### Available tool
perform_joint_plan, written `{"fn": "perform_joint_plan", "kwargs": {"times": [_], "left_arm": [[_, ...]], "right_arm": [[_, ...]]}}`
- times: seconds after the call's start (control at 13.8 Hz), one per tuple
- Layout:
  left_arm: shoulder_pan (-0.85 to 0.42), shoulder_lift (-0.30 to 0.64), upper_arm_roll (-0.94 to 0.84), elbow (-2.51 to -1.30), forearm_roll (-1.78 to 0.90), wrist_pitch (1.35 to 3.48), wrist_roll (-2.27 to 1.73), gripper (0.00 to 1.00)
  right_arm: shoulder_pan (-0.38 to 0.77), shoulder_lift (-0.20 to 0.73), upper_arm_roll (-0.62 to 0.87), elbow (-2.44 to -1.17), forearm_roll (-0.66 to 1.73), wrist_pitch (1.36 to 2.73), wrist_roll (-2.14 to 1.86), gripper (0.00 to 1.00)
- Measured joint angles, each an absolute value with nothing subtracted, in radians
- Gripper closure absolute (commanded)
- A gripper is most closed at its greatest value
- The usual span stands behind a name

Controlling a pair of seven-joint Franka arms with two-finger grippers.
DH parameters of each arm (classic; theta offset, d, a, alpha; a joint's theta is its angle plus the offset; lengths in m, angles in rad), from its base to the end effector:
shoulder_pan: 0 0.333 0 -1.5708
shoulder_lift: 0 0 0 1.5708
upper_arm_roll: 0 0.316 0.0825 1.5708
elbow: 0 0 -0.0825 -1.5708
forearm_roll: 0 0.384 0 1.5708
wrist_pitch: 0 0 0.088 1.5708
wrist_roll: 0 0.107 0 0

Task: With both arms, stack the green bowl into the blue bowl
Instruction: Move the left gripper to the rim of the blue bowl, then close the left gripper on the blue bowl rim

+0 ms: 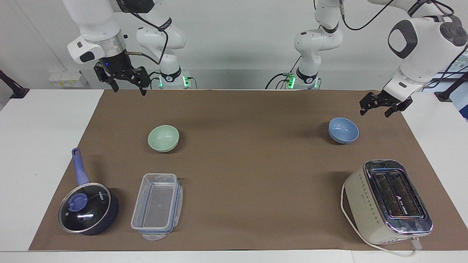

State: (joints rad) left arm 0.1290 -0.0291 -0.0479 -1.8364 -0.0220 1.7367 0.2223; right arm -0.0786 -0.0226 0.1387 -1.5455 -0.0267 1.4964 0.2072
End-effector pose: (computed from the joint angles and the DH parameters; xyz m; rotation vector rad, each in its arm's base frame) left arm 0.5445 0.0420 0.5286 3.1020 -0.2124 -0.1038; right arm 0.5393 0.0304 0.6422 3.0997 -0.2311 -0.0350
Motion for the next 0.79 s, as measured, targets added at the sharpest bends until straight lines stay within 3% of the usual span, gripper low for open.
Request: {"fn": "perform_joint_plan", "kwargs": {"times": [0.79], "left_arm": [[0.197,-0.033,-0.049,-2.110,-0.022,1.968,0.320,0.00]], "right_arm": [[-0.079,-0.023,0.139,-1.546,-0.027,1.496,0.207,0.00]]}}
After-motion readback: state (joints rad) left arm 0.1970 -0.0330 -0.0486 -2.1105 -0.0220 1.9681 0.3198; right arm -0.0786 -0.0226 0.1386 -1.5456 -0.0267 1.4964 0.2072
